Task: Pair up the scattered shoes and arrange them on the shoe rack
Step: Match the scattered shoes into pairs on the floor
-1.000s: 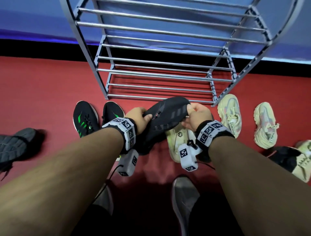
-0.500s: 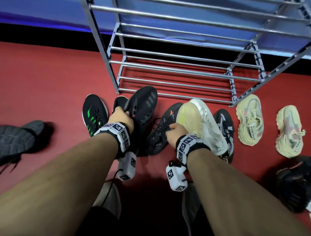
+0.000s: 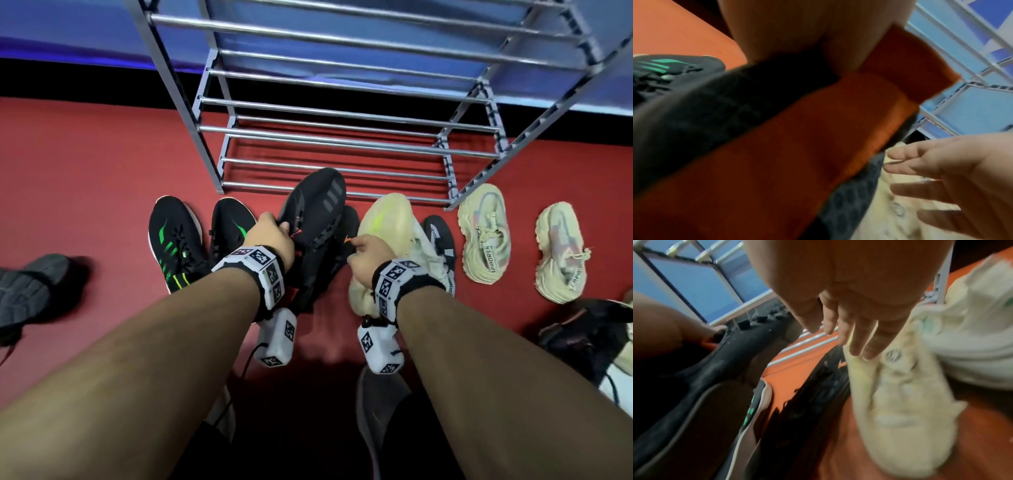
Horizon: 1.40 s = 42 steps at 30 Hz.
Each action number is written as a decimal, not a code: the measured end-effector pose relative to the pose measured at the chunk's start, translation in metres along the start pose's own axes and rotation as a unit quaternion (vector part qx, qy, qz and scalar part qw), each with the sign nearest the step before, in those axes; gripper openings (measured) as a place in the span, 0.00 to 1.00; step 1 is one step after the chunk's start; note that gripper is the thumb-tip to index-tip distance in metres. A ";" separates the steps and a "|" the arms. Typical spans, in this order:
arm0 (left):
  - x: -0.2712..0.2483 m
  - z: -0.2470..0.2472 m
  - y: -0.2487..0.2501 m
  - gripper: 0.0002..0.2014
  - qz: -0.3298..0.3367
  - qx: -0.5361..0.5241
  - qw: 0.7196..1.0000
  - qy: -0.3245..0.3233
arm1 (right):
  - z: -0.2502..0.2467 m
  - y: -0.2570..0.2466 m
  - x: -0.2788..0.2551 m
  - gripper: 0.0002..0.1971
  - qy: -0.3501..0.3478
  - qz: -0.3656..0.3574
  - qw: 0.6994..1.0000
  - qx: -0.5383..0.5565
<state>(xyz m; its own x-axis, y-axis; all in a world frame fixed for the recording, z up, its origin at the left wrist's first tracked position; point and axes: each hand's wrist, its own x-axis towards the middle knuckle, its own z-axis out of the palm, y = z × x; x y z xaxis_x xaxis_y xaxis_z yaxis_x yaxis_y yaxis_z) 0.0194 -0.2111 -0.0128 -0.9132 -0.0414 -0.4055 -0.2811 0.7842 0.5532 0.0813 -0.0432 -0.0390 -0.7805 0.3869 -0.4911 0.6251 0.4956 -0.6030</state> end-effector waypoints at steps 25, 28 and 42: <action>-0.147 0.033 0.232 0.16 0.203 -0.065 0.977 -0.014 | -0.314 0.013 -0.110 0.10 0.151 -0.083 0.968 -0.183; -0.147 0.056 0.247 0.16 0.220 -0.050 0.974 -0.024 | -0.317 0.054 -0.103 0.06 0.162 -0.064 0.976 -0.133; -0.129 0.191 0.232 0.13 0.219 0.002 0.968 -0.124 | -0.295 0.231 -0.086 0.05 0.225 0.121 0.967 -0.011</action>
<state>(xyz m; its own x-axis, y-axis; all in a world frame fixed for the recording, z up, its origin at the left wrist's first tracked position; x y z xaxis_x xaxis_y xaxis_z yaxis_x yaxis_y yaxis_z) 0.1285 0.0944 0.0294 -0.8456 0.4445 -0.2956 0.1175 0.6952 0.7091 0.2902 0.2677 0.0492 -0.5390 0.7908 -0.2900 0.7939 0.3619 -0.4886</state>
